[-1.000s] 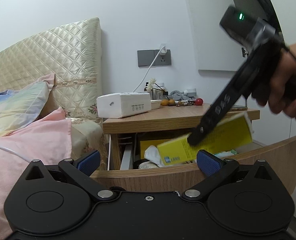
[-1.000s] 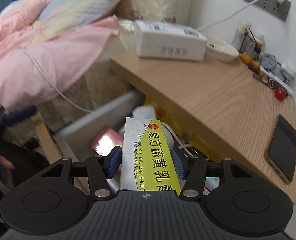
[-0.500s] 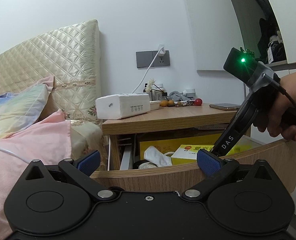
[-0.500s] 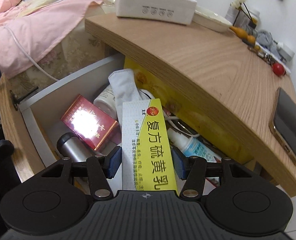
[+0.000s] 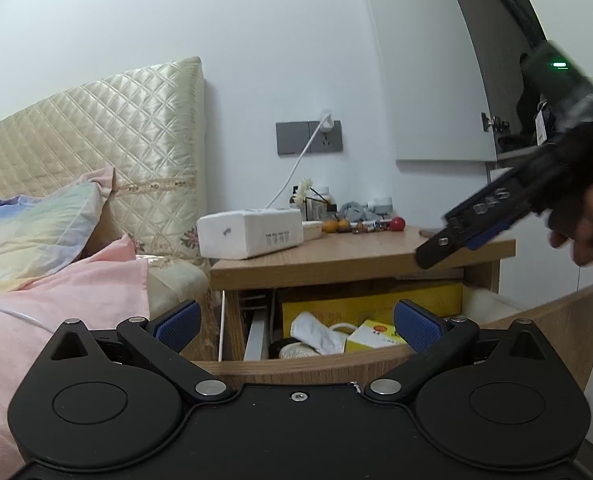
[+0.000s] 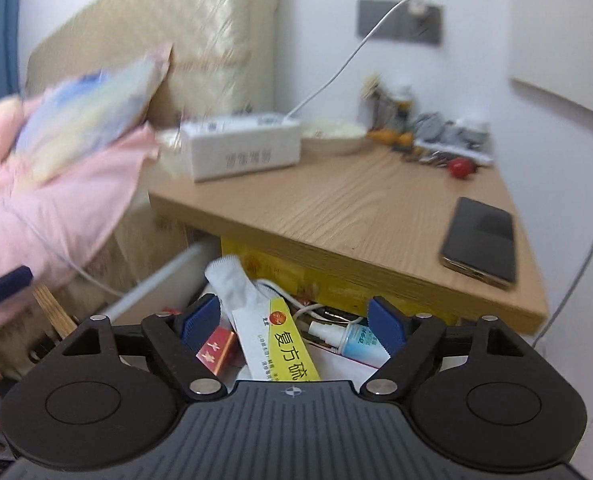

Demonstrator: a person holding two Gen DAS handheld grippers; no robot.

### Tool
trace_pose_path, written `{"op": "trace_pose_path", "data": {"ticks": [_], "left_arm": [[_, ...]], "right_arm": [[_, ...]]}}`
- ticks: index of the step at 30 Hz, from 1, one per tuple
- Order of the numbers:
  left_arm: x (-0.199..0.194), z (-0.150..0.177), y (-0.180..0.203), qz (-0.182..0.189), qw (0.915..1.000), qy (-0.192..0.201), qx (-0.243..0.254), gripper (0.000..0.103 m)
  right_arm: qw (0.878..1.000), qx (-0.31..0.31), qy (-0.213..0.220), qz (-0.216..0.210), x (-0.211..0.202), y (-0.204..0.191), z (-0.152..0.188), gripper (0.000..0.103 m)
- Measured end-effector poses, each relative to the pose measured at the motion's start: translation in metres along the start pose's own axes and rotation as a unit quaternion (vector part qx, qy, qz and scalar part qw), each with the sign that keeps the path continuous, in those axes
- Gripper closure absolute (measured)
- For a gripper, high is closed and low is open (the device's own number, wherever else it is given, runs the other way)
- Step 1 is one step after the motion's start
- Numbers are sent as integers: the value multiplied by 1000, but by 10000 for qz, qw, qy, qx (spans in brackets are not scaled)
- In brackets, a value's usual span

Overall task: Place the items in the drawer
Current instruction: 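Open the right tool to drop the yellow box into the drawer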

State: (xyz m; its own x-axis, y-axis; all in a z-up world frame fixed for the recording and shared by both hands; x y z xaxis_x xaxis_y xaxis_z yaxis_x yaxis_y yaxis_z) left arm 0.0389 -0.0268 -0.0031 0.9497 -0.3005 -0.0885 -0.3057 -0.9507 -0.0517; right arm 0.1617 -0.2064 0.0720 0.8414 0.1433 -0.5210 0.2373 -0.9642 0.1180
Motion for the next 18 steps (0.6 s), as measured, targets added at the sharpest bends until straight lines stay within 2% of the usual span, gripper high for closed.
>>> {"op": "trace_pose_path", "data": {"ticks": [4, 9, 12, 18], "left_arm": [[-3, -2, 0, 1, 10000, 37, -33, 1], [-5, -3, 3, 2, 10000, 60, -7, 1], [-5, -2, 4, -1, 10000, 67, 8, 1], [-4, 0, 3, -55, 9999, 90, 15, 1]], "right_arm": [[9974, 309, 576, 317, -40, 8, 14, 11], [9877, 797, 1219, 575, -81, 18, 37, 7], [9805, 938, 1533, 791, -95, 20, 54, 0], [9710, 1111, 1895, 942, -99, 15, 86, 0]]}}
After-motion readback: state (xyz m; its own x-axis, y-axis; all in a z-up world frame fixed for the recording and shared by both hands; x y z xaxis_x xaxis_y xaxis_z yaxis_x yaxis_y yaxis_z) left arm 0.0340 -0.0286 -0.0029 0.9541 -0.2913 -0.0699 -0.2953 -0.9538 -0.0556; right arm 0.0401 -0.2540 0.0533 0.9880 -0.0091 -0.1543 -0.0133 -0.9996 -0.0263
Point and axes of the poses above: each gripper's, at about its wrist camera, not at the fingertips, and x roughly the way its jaws point, y to its right, z to its underside, the point moved 1 cm from there along x, roughly the way its jaws point, and after that the axes turned 15 degrees about z, right-handed, at the moved point
